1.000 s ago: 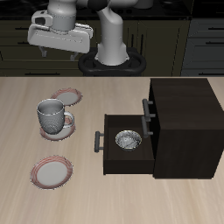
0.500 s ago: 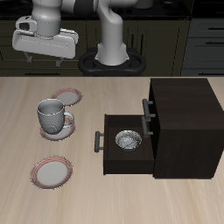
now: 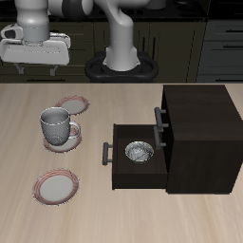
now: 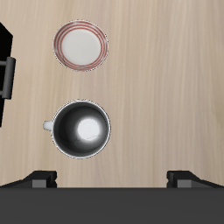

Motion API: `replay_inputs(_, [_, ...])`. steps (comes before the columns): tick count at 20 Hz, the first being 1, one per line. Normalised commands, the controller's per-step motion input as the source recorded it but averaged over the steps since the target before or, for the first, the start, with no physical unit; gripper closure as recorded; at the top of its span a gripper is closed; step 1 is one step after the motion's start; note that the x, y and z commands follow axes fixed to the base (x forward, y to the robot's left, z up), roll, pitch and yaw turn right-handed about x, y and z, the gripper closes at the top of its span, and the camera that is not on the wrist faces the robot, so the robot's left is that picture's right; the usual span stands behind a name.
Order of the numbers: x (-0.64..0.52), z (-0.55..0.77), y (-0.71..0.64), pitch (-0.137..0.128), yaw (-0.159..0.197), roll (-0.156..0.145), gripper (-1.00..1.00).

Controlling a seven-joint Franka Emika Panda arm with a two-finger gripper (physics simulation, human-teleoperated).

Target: Place the porcelain mug that is on the plate onto the farthest plate relative to the robot

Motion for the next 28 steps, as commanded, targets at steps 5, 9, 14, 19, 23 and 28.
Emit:
replay_inputs(5, [0.11,-0.05,-0.31,0.003,0.004,0.031,-1.00])
replay_inputs(9, [0.08,-0.12,-0.21,-0.061,-0.018,-0.048,-1.00])
replay_inputs(14, [0.02,-0.20,0.08,-0.031,0.017,-0.017,-1.00])
replay_inputs(19, [0.06,-0.32,0.25,-0.028,0.020,-0.027,-1.00])
replay_inputs(23, [0.06,-0.14,0.16,0.006,-0.052,-0.045,-1.00])
replay_inputs(28, [0.03,-0.21,0.07,-0.013,-0.009,-0.024,-1.00])
